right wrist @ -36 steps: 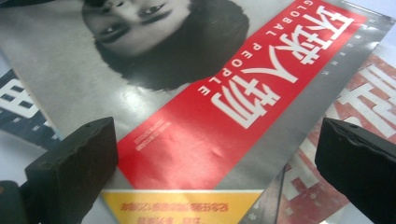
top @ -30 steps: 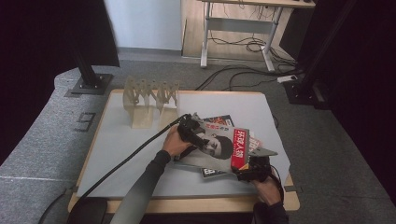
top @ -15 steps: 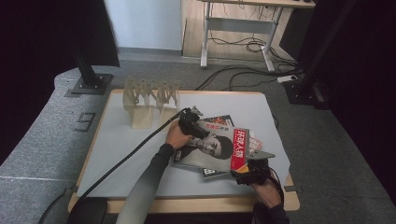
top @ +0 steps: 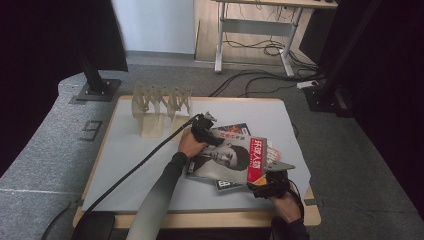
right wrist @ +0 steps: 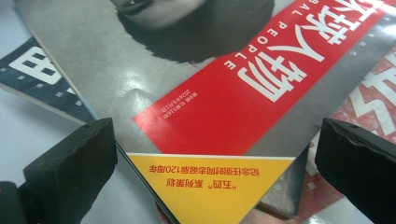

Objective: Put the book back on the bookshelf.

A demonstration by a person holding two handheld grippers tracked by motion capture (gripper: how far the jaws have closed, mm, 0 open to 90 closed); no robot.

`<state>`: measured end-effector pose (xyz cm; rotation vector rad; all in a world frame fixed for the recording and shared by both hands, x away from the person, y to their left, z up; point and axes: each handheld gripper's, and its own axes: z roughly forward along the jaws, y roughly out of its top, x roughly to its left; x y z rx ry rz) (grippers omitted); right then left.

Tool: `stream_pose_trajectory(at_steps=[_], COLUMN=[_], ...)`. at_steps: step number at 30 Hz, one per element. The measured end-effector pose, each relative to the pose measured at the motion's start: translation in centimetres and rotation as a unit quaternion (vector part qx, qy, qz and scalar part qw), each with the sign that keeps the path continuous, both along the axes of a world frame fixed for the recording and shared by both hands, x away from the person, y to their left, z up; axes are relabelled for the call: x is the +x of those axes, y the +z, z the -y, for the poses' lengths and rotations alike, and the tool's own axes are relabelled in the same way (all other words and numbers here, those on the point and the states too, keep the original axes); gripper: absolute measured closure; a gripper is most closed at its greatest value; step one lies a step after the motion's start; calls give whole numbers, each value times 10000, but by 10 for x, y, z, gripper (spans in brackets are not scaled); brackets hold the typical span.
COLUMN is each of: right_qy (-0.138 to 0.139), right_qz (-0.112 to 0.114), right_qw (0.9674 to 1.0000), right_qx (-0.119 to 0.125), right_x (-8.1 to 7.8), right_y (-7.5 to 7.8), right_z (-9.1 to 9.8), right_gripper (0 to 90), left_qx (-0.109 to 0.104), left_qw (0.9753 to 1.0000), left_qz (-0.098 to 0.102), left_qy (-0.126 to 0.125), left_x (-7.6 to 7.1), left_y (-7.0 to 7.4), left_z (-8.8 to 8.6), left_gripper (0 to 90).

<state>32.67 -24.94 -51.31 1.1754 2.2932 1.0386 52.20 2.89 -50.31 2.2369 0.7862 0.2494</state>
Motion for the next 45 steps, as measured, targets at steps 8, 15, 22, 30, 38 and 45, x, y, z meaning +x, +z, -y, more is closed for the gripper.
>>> stream_pose_trajectory(at_steps=[8,15,22,30,38,45], right_qy=[-256,-394,-395,-634,-809,-980], right_qz=[39,17,-15,13,28,34], right_qw=[9997,9992,9992,9980,9967,9952], right_qx=[-7,48,59,33,26,30], right_x=[3,7,8,10,16,25], right_y=[0,-1,1,4,4,4], right_z=[13,24,28,36,44,52], right_gripper=[0,0,0,2,4,6], left_qx=[139,155,193,211,237,239], left_qw=[9999,9999,9997,9997,9995,9995], left_qz=[-38,-72,-113,-135,-159,-177], left_qy=[-7,8,-6,-72,-109,-145], left_x=[-8,-18,-28,-39,-51,-62], left_y=[2,3,3,4,4,4], left_z=[-1,-6,-10,-14,-20,-25], left_gripper=[0,0,0,0,0,0])
